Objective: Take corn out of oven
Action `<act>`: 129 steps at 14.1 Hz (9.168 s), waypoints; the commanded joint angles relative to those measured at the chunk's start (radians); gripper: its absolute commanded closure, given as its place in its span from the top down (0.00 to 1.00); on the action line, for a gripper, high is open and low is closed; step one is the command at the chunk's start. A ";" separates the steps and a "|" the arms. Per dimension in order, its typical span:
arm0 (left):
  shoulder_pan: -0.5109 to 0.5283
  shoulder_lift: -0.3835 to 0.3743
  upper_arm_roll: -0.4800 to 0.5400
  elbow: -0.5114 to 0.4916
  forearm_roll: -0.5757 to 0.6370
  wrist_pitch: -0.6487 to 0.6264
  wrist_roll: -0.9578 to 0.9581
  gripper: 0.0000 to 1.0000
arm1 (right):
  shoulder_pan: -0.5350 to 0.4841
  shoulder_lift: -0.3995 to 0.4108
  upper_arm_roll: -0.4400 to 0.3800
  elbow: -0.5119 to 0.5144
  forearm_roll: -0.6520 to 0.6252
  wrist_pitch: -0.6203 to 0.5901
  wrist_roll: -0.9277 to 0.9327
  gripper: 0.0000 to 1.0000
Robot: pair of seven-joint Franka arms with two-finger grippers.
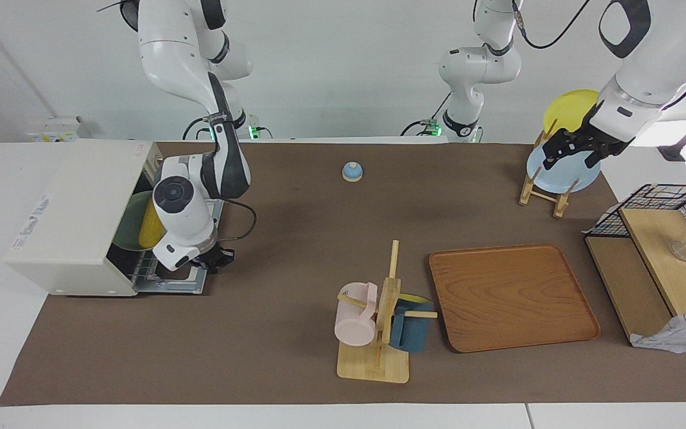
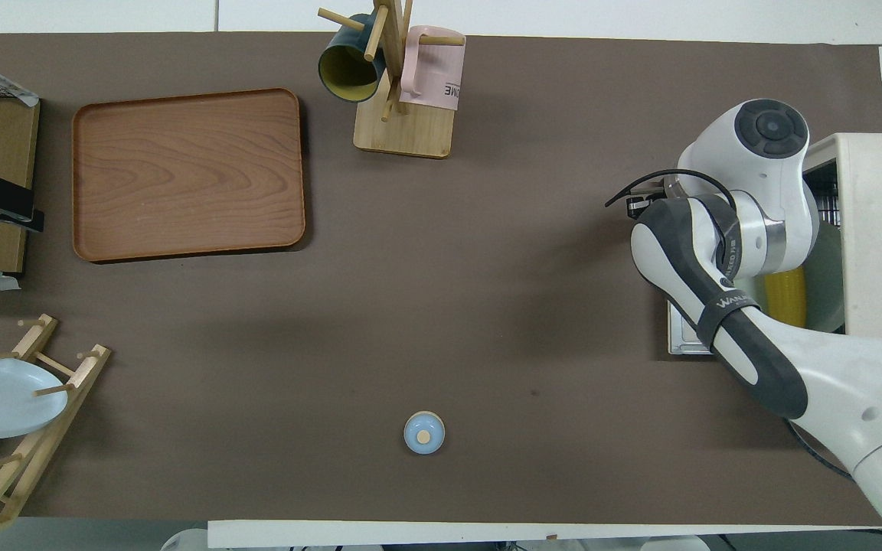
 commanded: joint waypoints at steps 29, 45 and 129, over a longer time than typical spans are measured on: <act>0.007 -0.021 -0.002 -0.019 -0.009 0.000 -0.007 1.00 | 0.016 -0.177 0.031 0.045 -0.187 -0.406 -0.023 0.00; 0.056 -0.021 0.007 -0.019 -0.009 -0.001 -0.006 1.00 | 0.571 0.483 0.114 0.917 -0.029 -0.491 0.876 0.10; -0.057 0.585 -0.024 0.141 0.021 0.594 -0.133 1.00 | -0.208 -0.420 0.006 0.421 -0.037 -0.879 -0.270 1.00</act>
